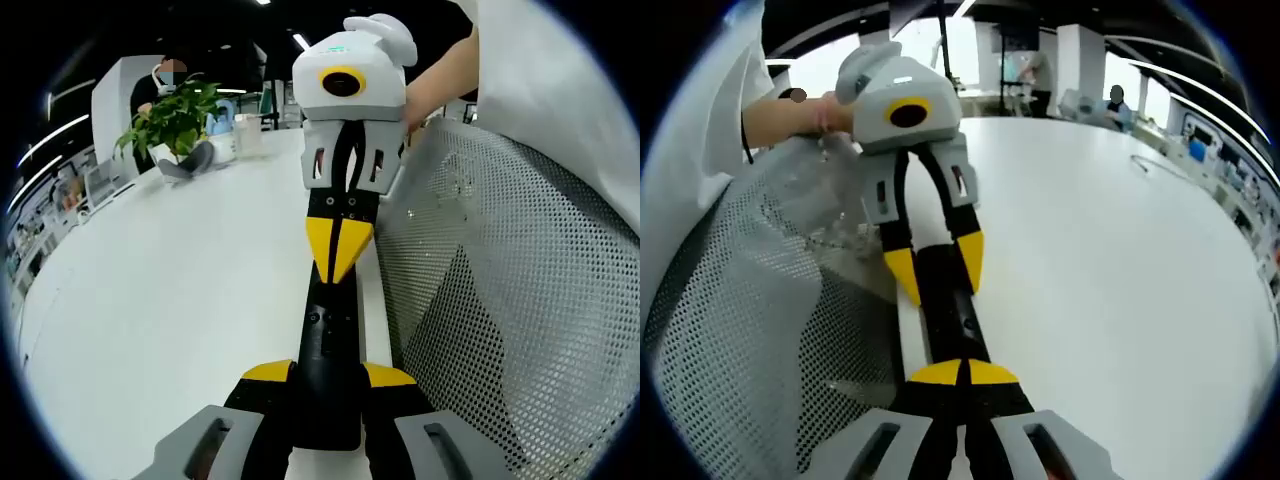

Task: Press the specified remote control buttons in sequence, fully releasing each button before pressing the next.

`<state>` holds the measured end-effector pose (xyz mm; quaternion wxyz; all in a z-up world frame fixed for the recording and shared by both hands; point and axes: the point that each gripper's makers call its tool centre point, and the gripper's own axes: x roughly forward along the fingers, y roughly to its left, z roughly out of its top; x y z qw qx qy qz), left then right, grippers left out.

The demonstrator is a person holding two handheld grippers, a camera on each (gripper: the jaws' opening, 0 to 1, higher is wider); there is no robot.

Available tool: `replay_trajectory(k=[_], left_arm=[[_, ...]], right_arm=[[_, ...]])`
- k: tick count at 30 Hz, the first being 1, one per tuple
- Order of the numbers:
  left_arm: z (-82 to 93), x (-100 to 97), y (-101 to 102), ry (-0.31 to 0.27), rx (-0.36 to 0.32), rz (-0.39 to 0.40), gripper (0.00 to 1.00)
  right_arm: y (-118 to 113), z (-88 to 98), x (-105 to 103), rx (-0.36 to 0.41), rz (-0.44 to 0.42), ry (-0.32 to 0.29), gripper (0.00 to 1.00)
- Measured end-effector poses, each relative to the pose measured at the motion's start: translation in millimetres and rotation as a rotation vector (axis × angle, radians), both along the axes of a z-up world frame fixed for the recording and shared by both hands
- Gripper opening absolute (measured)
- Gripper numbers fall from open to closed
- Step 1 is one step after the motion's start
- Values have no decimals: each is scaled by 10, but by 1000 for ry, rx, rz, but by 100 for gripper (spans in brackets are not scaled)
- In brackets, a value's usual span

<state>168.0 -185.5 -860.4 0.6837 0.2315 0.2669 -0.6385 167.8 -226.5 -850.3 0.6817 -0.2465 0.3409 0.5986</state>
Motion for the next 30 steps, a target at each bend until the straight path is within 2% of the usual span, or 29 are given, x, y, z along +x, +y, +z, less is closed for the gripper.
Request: replay_trajectory(k=[7, 14, 18, 21, 24, 28, 30], left_arm=[[0, 2, -2, -1, 1, 0, 25], [0, 0, -3, -1, 1, 0, 25], [0, -3, -2, -1, 1, 0, 25], [1, -4, -3, -1, 1, 0, 25], [2, -7, -3, 0, 1, 0, 25], [2, -7, -4, 0, 1, 0, 25], [3, -9, -3, 0, 1, 0, 25]], right_arm=[[51, -14, -16, -30, 61, -23, 0], [54, -32, -27, -132, 135, -68, 0], [51, -48, -32, -232, 203, -119, 0], [58, -61, -34, -313, 232, -107, 0], [75, -68, -20, -344, 238, -86, 0], [57, -71, -21, -349, 237, -72, 0], [48, -66, -16, -320, 214, -54, 0]])
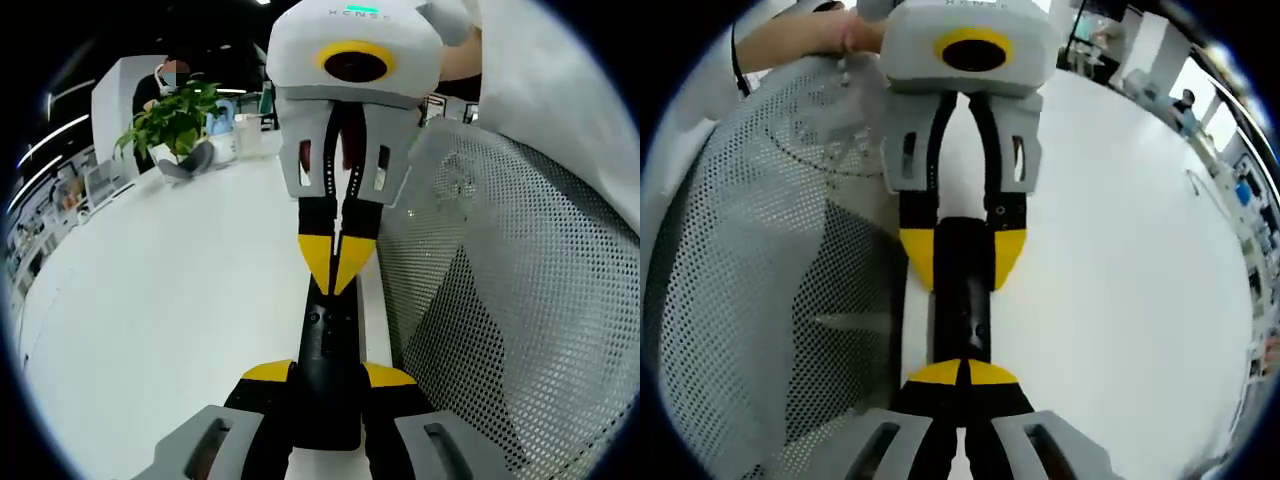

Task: Press the specified remote control buttons in sequence, fully releasing each button before pressing the next.

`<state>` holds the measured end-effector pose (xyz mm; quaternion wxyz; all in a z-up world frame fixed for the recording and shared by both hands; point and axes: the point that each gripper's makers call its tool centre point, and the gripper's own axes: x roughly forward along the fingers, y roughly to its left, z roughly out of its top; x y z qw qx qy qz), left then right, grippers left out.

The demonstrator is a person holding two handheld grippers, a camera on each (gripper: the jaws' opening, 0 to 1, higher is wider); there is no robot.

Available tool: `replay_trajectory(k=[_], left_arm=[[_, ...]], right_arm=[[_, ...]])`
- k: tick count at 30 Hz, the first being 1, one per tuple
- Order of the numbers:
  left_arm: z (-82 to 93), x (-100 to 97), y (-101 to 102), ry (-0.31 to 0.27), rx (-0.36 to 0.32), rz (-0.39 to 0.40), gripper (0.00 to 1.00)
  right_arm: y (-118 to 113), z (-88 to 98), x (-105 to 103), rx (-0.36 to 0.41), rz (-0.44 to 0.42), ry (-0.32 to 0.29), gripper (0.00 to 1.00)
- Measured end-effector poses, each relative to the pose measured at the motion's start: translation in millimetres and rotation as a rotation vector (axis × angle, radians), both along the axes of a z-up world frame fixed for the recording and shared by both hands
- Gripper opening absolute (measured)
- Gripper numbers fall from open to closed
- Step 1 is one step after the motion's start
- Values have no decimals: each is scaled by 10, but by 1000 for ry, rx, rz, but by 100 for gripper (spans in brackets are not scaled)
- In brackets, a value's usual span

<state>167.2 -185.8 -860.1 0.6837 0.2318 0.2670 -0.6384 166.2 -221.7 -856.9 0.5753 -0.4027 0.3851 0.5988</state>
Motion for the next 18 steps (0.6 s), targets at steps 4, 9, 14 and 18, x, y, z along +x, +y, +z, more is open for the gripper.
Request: replay_trajectory(k=[4, 9, 14, 18], left_arm=[[1, -1, 1, 1, 0, 0, 25], [-1, 0, 2, 1, -1, 0, 25], [-2, 2, 2, 3, -3, 1, 25], [0, 3, 1, 6, -5, 3, 25]], right_arm=[[7, 14, 7, 112, -63, 9, 0], [-8, 26, -1, 218, -99, -18, 0], [-11, 36, -1, 290, -109, -29, 0], [16, 54, 15, 376, -172, 29, 0]])
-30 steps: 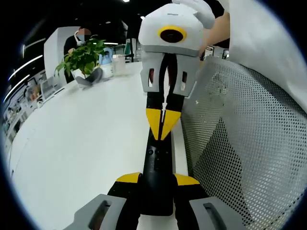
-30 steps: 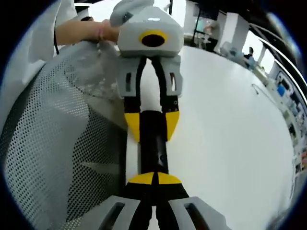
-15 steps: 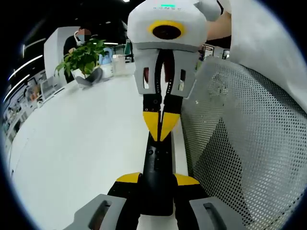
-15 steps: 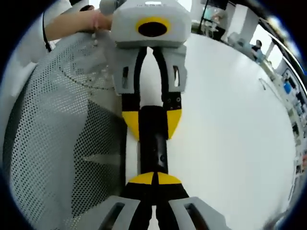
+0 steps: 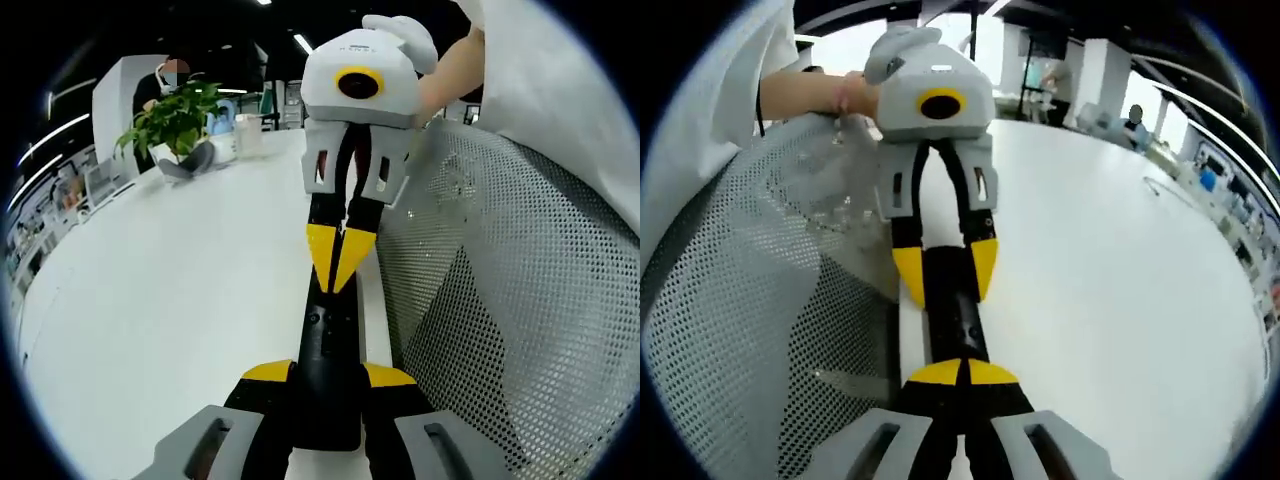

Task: Press the specified remote control buttons in sequence, fully releasing each button before pressing the next.

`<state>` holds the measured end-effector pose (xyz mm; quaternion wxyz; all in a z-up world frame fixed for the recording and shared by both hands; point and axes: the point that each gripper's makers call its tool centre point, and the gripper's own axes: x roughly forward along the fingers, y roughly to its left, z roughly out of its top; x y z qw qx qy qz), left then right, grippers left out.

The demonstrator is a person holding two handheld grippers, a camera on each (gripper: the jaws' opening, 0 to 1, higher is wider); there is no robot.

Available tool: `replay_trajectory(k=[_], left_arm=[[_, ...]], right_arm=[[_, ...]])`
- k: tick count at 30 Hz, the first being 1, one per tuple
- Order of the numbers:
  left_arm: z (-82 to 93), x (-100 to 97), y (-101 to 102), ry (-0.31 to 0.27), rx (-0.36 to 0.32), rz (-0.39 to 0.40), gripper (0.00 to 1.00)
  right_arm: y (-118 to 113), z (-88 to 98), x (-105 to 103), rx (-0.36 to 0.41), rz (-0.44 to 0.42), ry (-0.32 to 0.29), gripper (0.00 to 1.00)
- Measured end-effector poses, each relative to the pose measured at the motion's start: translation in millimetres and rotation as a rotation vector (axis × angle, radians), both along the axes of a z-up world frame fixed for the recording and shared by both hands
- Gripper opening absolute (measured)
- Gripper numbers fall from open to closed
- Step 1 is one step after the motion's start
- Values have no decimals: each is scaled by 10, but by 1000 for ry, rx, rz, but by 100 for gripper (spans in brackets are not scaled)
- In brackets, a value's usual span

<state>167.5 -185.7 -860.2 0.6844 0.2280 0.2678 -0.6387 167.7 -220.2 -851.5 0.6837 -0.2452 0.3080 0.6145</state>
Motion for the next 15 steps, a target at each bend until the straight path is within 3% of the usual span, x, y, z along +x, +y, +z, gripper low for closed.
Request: replay_trajectory(k=[3, 5, 10, 15], left_arm=[[0, 3, 0, 2, -2, 1, 25], [0, 5, 1, 3, -4, 2, 25], [-1, 9, 2, 9, -10, 5, 25], [-5, 7, 0, 6, -7, 4, 25]], right_arm=[[-11, 15, 14, 95, -21, 36, 0], [-15, 18, 19, 136, -83, 93, 0], [26, 25, 17, 138, -76, 118, 0], [56, 19, -11, 102, -44, 75, 0]])
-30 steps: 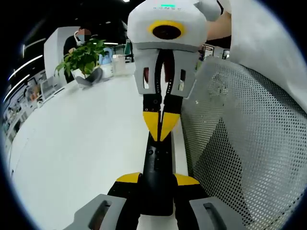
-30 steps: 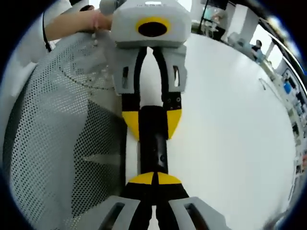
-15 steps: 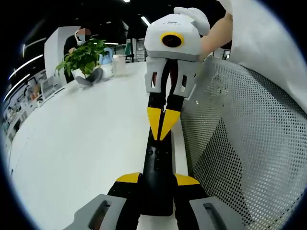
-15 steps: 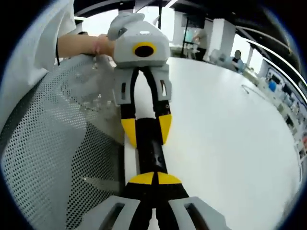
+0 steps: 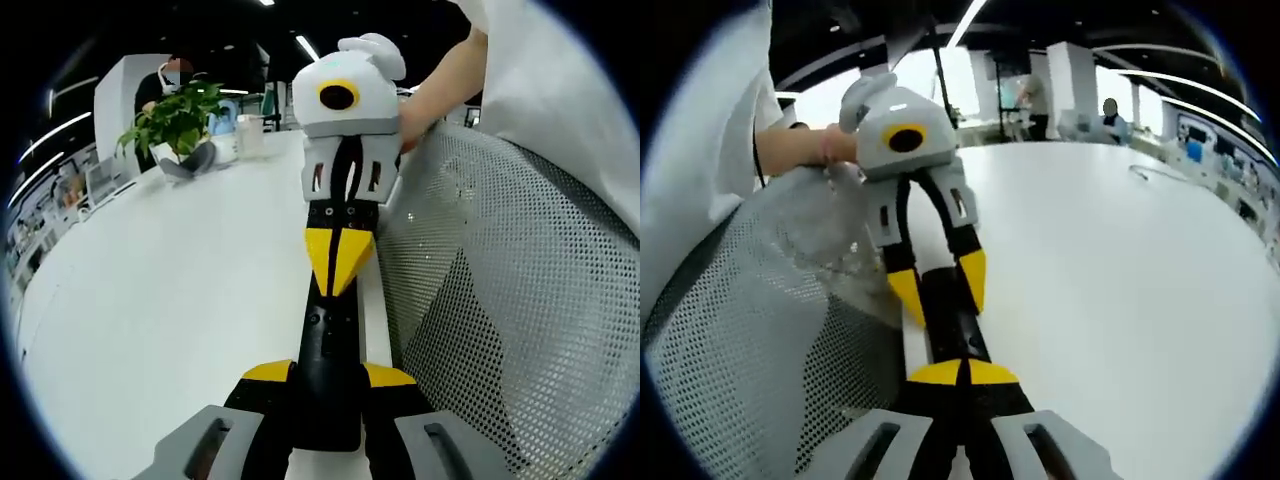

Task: Press the specified remote control buttons in sequence, fully releasing each button before pressing the next.

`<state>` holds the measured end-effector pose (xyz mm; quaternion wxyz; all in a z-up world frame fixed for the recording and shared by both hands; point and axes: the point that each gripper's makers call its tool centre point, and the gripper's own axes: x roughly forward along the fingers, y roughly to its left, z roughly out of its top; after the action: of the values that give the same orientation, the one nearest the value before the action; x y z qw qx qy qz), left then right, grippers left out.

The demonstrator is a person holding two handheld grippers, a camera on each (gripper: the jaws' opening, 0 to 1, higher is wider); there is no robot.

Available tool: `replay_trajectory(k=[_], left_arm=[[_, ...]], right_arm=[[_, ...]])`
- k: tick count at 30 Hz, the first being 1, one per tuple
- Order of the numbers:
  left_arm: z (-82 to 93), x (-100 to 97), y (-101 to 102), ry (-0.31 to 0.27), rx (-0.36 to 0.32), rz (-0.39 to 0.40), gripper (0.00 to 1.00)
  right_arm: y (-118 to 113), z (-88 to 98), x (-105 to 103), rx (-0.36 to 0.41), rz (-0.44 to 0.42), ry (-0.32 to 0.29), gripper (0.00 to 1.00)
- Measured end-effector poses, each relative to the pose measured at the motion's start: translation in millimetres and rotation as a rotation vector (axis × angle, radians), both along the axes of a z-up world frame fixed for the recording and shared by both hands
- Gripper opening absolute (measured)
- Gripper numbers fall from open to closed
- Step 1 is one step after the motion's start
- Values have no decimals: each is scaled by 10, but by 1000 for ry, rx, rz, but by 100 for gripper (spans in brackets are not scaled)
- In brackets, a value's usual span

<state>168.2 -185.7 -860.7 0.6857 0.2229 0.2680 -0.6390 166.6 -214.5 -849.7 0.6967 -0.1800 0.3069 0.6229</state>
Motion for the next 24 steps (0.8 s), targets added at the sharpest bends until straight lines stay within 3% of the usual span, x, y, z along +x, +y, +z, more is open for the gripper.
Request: replay_trajectory(k=[17, 21, 24], left_arm=[[-3, -4, 2, -8, 8, -6, 25], [-2, -6, 2, -9, 9, -6, 25], [-2, -8, 2, -9, 9, -6, 25]], right_arm=[[25, -21, -20, -147, 180, -163, 0], [36, -31, -26, -222, 264, -229, 0], [46, -39, -31, -270, 304, -244, 0]])
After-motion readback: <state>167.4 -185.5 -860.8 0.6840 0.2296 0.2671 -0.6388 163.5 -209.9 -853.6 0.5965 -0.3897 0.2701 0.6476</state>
